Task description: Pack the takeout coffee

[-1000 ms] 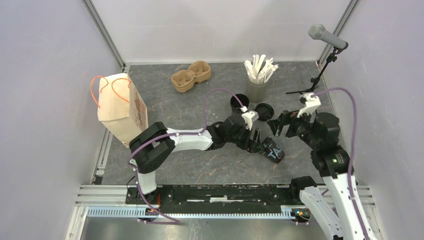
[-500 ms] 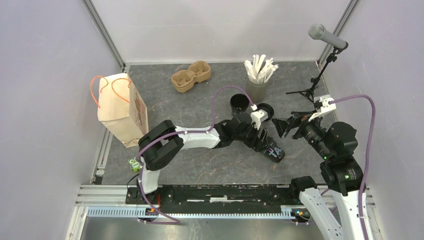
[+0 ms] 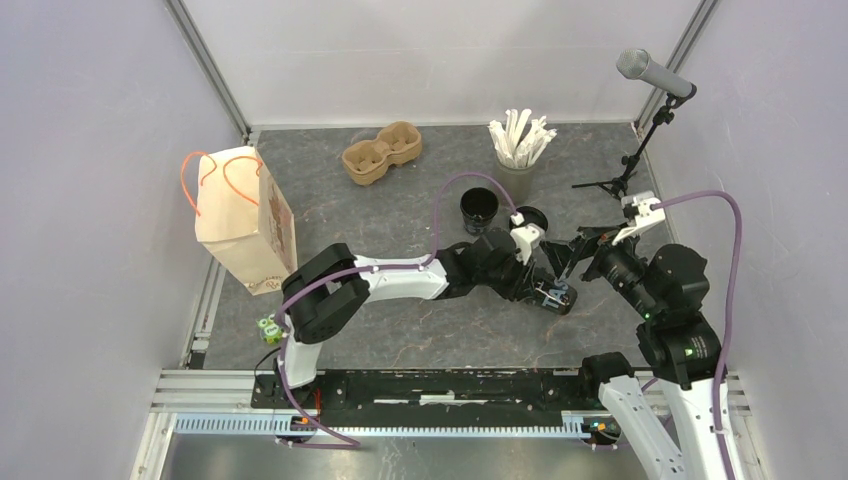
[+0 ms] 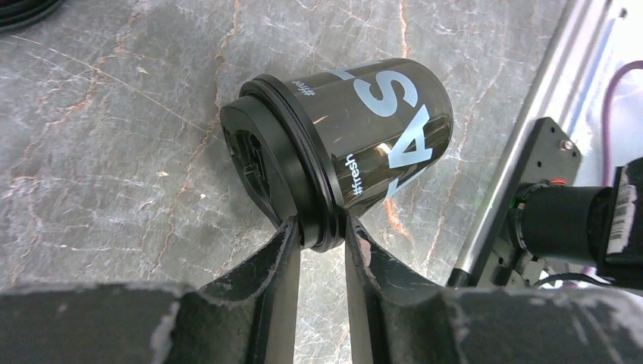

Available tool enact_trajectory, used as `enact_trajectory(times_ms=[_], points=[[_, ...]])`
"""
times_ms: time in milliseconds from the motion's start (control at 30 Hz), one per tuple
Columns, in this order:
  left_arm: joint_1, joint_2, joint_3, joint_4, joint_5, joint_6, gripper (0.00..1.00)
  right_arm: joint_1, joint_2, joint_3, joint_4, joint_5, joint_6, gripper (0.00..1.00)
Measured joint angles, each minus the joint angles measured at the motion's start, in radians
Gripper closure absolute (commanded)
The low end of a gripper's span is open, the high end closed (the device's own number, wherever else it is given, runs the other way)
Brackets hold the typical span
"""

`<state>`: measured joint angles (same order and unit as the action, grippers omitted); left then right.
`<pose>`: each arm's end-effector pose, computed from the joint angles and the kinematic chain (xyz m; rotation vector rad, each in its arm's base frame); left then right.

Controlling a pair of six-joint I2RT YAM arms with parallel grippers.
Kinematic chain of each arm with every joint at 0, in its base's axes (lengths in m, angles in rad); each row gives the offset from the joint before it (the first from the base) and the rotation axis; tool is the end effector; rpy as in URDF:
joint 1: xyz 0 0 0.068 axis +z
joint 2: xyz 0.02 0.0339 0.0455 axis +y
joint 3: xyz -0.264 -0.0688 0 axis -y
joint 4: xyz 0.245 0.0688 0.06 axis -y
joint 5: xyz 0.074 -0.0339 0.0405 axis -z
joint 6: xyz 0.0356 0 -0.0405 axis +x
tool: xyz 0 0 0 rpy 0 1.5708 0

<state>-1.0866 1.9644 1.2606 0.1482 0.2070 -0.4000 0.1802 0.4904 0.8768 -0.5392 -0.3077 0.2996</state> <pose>0.1980 -0.3922 0.1871 0.9045 2.1333 -1.0476 0.0946 0.0282 0.3693 -0.1273 1.7514 0.6170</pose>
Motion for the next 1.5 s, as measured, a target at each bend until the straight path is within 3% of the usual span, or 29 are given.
enact_trajectory(times_ms=[367, 567, 733, 867, 1100, 1500], points=[[-0.101, -0.056, 0.175, -0.410, -0.446, 0.070, 0.73, 0.000, -0.071, 0.089, -0.011, 0.039, -0.004, 0.02], [-0.140, -0.049, 0.363, -0.706, -0.698, 0.113, 0.72, 0.000, -0.129, 0.116, -0.018, 0.103, -0.005, 0.02], [-0.200, 0.073, 0.651, -1.014, -0.977, 0.150, 0.71, 0.000, -0.145, 0.128, -0.040, 0.144, -0.004, 0.02], [-0.258, 0.194, 0.771, -1.210, -1.132, 0.184, 0.67, 0.000, -0.148, 0.154, -0.055, 0.164, -0.004, 0.02], [-0.330, 0.328, 0.776, -1.409, -1.212, 0.245, 0.65, 0.000, -0.156, 0.178, -0.067, 0.190, 0.000, 0.02], [-0.346, 0.338, 0.788, -1.411, -1.208, 0.343, 0.57, 0.001, -0.165, 0.200, -0.070, 0.221, 0.002, 0.02]])
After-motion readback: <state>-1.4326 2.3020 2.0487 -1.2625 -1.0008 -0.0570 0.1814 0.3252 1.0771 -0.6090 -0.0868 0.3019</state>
